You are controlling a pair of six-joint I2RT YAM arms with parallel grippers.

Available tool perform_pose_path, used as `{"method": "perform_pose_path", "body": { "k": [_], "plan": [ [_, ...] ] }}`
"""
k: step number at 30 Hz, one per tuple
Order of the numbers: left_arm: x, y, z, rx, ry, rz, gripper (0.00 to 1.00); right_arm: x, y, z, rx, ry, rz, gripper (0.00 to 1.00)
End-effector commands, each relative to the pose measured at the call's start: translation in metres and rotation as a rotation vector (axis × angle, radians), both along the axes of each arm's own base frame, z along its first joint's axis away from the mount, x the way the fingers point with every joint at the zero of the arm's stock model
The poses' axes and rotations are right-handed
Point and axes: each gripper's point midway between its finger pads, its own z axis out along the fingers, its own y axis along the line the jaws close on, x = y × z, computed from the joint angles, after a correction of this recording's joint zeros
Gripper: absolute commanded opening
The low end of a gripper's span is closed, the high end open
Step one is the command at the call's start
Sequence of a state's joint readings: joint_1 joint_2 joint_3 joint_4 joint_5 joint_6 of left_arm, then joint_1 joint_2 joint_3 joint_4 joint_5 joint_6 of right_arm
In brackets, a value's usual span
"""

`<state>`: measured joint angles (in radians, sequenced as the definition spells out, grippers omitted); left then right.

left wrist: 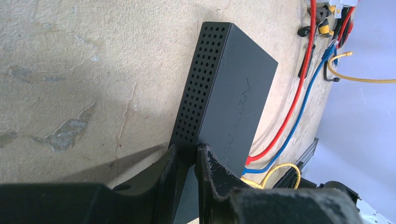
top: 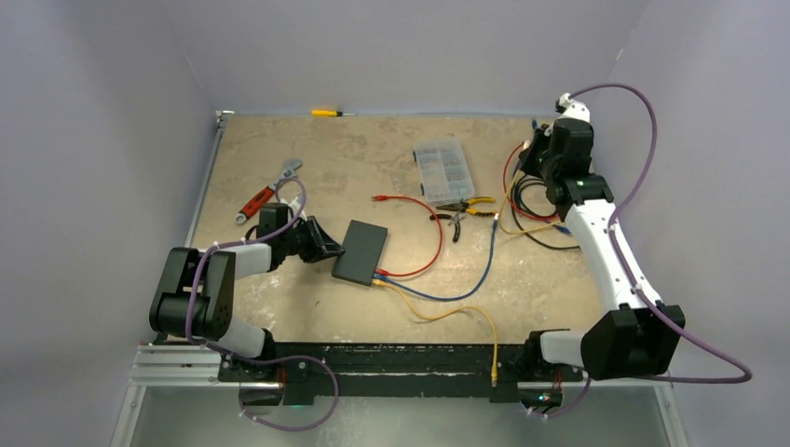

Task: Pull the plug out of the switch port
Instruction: Place the connector at the corner of the board.

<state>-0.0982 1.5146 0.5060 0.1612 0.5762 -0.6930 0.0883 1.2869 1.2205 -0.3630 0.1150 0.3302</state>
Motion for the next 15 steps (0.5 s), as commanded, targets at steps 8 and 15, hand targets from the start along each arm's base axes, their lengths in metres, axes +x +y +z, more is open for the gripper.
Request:
{"method": "perform_pose_path", "body": {
  "k": [8,15],
  "plan": [
    [-0.036,0.032,-0.062,0.214,0.181,0.055,0.13,0.028,-0.021,-0.017,0.160,-0.018,-0.003,0.00],
    [-0.035,0.032,-0.060,0.210,0.174,0.054,0.13,0.049,-0.038,-0.024,0.157,-0.009,-0.048,0.00]
  ]
}}
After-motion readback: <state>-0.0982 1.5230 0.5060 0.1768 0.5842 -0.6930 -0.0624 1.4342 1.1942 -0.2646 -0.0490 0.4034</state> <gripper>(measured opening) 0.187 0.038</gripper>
